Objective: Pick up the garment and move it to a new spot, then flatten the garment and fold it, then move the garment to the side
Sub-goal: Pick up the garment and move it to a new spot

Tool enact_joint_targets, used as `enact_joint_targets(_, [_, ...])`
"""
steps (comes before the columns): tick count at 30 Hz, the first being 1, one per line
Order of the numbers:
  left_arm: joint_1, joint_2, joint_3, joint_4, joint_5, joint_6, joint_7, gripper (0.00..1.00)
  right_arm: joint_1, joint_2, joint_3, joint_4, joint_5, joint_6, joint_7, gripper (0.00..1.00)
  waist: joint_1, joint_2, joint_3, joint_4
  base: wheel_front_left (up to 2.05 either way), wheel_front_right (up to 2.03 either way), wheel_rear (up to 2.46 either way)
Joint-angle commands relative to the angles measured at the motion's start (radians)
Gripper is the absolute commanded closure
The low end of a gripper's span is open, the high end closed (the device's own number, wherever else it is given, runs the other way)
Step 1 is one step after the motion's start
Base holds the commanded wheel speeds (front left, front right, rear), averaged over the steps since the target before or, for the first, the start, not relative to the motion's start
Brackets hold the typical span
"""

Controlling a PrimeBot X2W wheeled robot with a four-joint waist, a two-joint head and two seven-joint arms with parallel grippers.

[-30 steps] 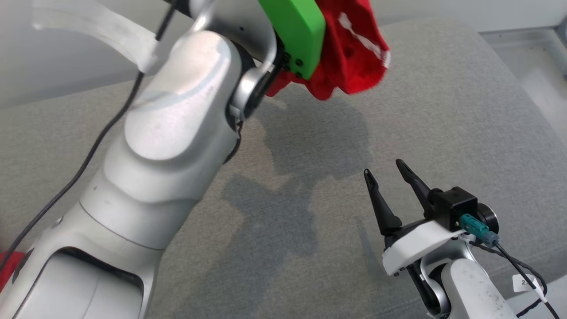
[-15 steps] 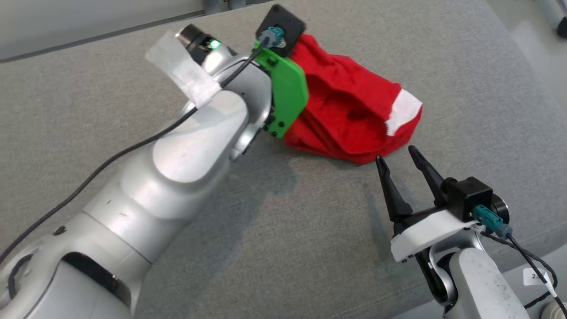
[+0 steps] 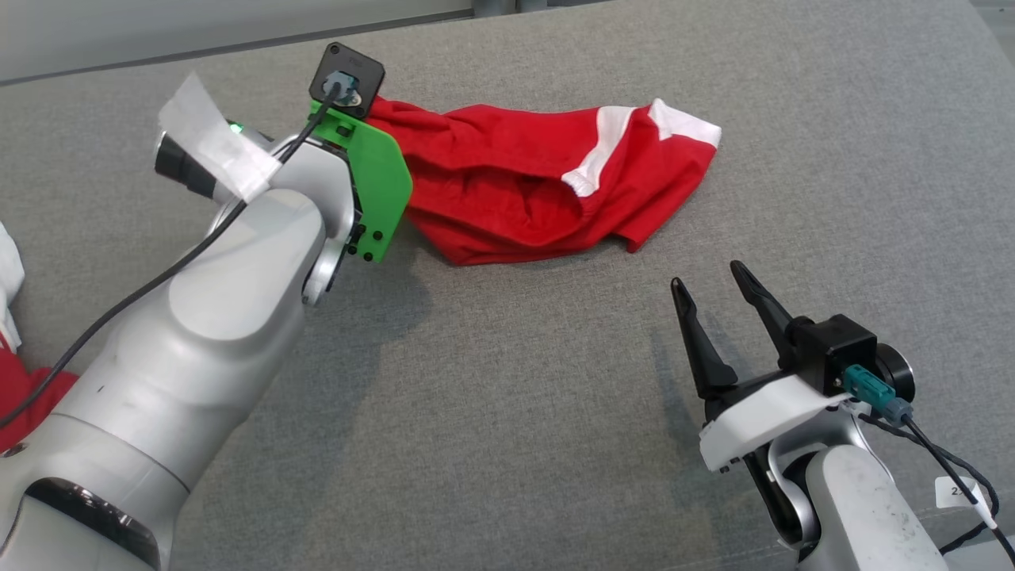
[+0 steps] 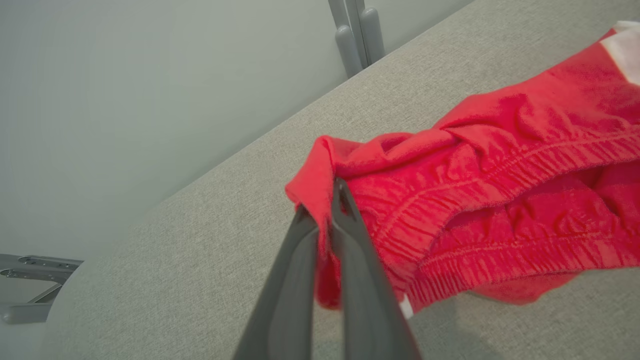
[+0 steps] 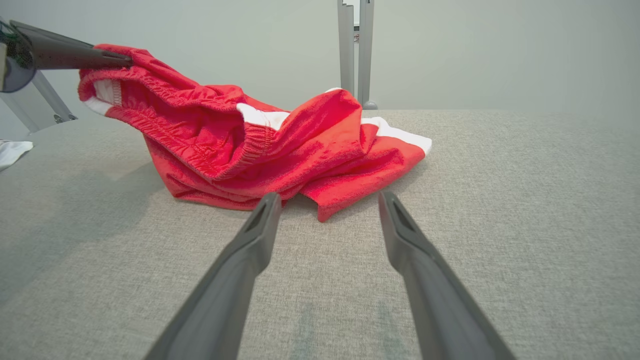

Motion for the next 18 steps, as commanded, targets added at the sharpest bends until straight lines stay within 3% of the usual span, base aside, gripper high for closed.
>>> enact_joint_targets(1, [0.014,0.020,0.015,0.004,-0.010,0.018,-0.016,0.71,0.018,-0.002,0.001,-0.006,-0.006,0.000,0.005,0.00,-0.0001,0.0000,-0.024,0.021,0.00,0.00,0.00])
enact_joint_targets(2, [0.018,0.025,0.023,0.006,-0.014,0.027,-0.029,0.00,0.018,-0.001,0.003,-0.007,-0.006,0.000,0.009,0.00,-0.0001,0.0000,-0.027,0.022,0.00,0.00,0.00])
enact_joint_targets(13, [0.057,0.044,0.078,0.064,-0.066,0.060,-0.082,0.00,0.042,-0.002,-0.017,-0.013,-0.022,0.000,0.017,0.00,-0.0001,0.0000,-0.072,0.008,0.00,0.00,0.00])
enact_joint_targets(18, [0.067,-0.009,0.114,0.023,-0.110,0.063,-0.129,0.00,0.058,-0.001,-0.038,-0.031,-0.074,0.000,-0.011,0.00,-0.0001,0.0000,-0.092,-0.006,0.00,0.00,0.00])
